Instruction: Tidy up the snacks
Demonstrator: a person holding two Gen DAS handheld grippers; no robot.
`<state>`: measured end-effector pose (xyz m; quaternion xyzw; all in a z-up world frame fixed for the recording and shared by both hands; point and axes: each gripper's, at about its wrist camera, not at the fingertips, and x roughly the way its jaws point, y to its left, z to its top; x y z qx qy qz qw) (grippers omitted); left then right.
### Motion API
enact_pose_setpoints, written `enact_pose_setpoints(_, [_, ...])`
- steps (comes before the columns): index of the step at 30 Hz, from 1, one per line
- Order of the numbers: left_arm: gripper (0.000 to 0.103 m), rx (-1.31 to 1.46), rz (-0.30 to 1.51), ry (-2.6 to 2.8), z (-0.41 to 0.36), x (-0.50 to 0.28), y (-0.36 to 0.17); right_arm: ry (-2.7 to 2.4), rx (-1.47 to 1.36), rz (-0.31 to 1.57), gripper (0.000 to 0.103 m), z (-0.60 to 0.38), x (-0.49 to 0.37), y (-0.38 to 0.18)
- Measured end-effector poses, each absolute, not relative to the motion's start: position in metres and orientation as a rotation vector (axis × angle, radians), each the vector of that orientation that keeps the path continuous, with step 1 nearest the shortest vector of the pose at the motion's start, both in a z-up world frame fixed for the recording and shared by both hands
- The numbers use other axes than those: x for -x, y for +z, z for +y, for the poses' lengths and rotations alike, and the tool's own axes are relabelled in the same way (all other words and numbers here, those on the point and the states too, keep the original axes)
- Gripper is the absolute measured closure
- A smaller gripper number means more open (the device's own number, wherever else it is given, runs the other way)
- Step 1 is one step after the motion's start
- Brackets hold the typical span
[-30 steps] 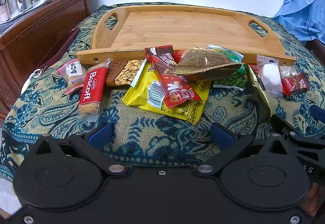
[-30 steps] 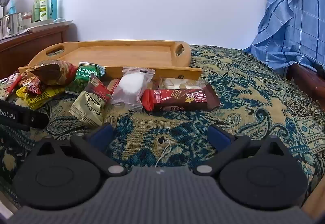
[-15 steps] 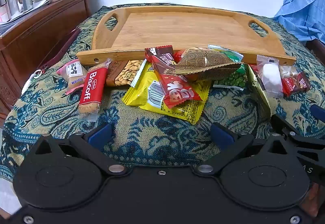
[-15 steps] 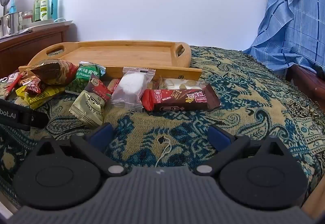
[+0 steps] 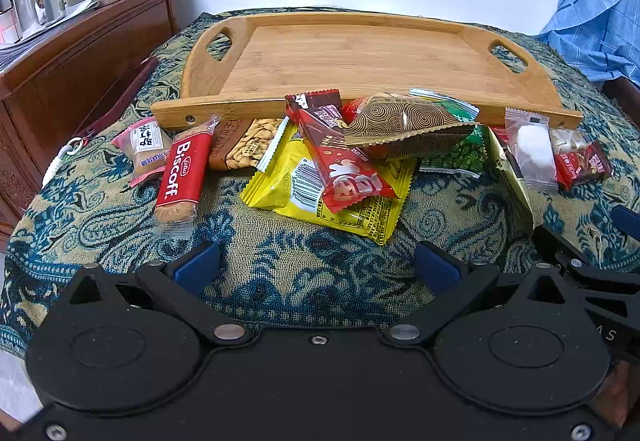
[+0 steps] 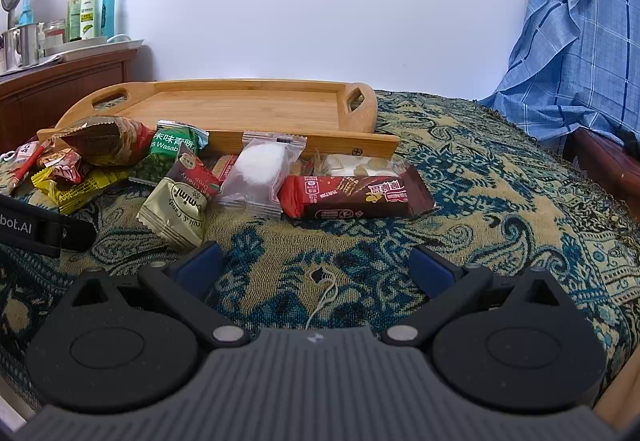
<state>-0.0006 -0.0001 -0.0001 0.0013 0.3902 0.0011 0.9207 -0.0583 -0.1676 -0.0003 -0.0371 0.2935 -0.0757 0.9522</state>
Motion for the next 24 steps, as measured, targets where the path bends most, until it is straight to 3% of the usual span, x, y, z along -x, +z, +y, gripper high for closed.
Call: enact_pose_setpoints(24, [0.0,-0.003,0.799,0.002,-0.0001,0.0008,-0.0001,-0.155,0.076,0.599,0.0,-0.1676,0.0582,-0.0015])
